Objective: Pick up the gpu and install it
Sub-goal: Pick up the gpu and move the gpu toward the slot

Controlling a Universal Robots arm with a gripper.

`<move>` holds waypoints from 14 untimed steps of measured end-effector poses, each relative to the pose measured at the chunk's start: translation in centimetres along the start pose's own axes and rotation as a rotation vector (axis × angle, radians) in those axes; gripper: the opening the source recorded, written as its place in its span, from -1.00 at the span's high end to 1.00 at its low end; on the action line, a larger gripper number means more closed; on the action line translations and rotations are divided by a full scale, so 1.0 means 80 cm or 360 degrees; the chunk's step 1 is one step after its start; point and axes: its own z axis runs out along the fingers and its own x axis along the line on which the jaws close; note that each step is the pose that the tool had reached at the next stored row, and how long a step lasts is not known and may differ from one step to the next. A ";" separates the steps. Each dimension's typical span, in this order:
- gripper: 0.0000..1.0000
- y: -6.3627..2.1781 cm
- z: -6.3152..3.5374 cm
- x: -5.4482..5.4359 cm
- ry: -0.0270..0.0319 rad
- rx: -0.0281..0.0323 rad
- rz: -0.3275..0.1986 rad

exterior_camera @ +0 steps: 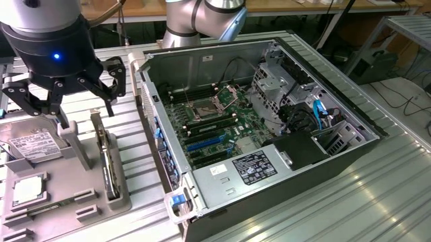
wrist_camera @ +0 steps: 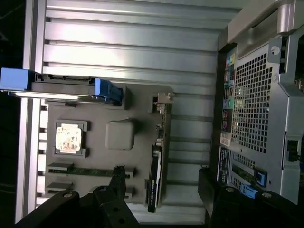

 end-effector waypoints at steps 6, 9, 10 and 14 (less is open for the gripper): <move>-0.44 -0.001 0.013 0.000 0.00000 0.00000 0.0001; -0.44 -0.001 0.019 0.000 0.00000 0.00001 0.0001; -0.44 -0.001 0.021 0.000 0.00001 0.00003 0.0001; -0.44 -0.002 0.026 0.000 -0.00001 0.00001 0.0001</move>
